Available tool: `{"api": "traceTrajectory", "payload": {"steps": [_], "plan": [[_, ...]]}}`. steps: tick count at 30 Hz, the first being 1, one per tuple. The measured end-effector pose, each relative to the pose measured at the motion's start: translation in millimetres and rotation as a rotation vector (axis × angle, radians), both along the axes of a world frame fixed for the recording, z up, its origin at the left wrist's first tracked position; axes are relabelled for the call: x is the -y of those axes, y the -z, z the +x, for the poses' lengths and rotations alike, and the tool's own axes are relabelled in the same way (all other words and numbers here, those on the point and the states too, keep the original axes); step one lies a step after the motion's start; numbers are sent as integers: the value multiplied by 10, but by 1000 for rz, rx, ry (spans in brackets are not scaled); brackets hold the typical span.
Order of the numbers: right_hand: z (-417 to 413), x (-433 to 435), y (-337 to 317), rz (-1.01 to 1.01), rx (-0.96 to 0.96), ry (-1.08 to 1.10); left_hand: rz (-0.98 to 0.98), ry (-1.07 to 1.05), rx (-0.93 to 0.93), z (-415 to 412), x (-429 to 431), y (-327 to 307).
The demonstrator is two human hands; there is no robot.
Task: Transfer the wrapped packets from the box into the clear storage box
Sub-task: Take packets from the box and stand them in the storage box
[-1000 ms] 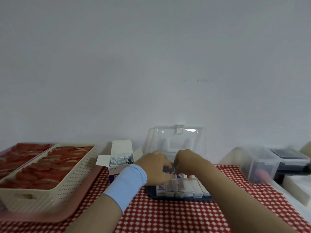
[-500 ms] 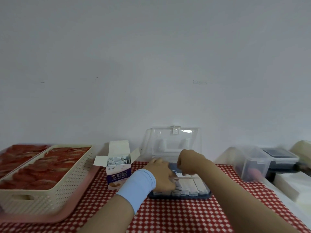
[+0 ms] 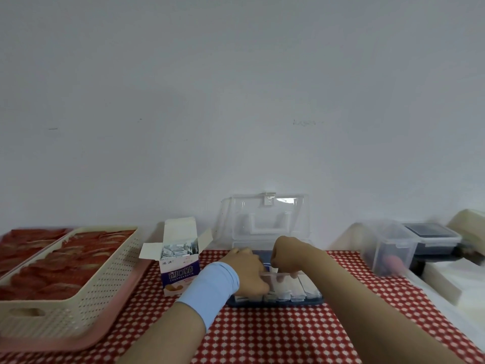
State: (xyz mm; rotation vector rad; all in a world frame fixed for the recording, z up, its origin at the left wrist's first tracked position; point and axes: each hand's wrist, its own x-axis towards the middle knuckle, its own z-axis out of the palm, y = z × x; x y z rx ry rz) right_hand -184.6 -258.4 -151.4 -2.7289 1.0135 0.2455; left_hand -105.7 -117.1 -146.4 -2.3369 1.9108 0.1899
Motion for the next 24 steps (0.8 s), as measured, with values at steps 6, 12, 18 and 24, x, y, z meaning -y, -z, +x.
{"api": "traceTrajectory", "payload": {"steps": [6,12,18,24], "plan": [[7,1,-12,0,7,-10,-30,1,-55,12,-6,-9],[-37,-32,-339,-31,251,43,-404,-39,-345,289,-302,-419],[297,-625,-708,-35,608,-166,-758,-345,-351,1003,-832,-541],[853,-1093,-709,-47,544,-359,-697,-506,-315,1435,-1163,-157]]}}
